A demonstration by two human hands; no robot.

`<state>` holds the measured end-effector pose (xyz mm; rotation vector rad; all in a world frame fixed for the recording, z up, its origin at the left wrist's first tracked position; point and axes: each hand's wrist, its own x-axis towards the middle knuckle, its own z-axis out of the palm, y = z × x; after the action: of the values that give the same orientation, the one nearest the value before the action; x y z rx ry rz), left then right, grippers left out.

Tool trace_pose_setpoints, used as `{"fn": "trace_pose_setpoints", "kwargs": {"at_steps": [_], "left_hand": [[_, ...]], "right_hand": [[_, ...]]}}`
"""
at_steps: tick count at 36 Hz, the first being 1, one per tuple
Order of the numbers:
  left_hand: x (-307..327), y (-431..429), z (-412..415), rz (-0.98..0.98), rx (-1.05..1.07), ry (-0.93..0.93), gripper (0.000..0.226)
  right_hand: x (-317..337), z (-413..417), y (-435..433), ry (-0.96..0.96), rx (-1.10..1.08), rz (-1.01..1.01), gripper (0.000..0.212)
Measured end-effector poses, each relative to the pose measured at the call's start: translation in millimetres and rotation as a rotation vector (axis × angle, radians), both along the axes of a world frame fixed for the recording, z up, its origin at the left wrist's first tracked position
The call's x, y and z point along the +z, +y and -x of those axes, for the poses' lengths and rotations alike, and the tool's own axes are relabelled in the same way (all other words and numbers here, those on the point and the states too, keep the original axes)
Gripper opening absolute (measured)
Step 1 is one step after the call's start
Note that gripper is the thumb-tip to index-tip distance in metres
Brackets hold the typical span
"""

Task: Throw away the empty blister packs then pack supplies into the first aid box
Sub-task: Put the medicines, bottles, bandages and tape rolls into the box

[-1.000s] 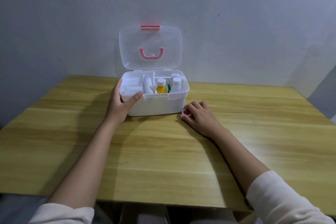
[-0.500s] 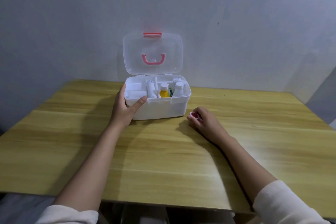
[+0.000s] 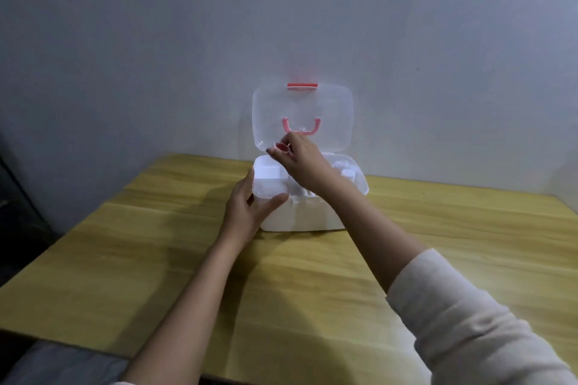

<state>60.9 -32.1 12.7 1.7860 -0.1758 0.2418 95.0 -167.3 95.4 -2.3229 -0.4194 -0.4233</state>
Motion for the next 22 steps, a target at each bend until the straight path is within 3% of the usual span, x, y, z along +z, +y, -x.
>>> {"fn": "trace_pose_setpoints", "kwargs": {"at_steps": [7, 10, 22], "left_hand": [[-6, 6, -3, 0.032, -0.008, -0.005, 0.089], [-8, 7, -5, 0.036, -0.022, -0.009, 0.098], [-9, 6, -8, 0.023, -0.022, -0.041, 0.090]], "right_hand": [[-7, -31, 14, 0.129, -0.050, 0.299, 0.041], [-6, -34, 14, 0.185, -0.028, 0.429, 0.044], [1, -25, 2, 0.226, 0.057, 0.385, 0.042]]}}
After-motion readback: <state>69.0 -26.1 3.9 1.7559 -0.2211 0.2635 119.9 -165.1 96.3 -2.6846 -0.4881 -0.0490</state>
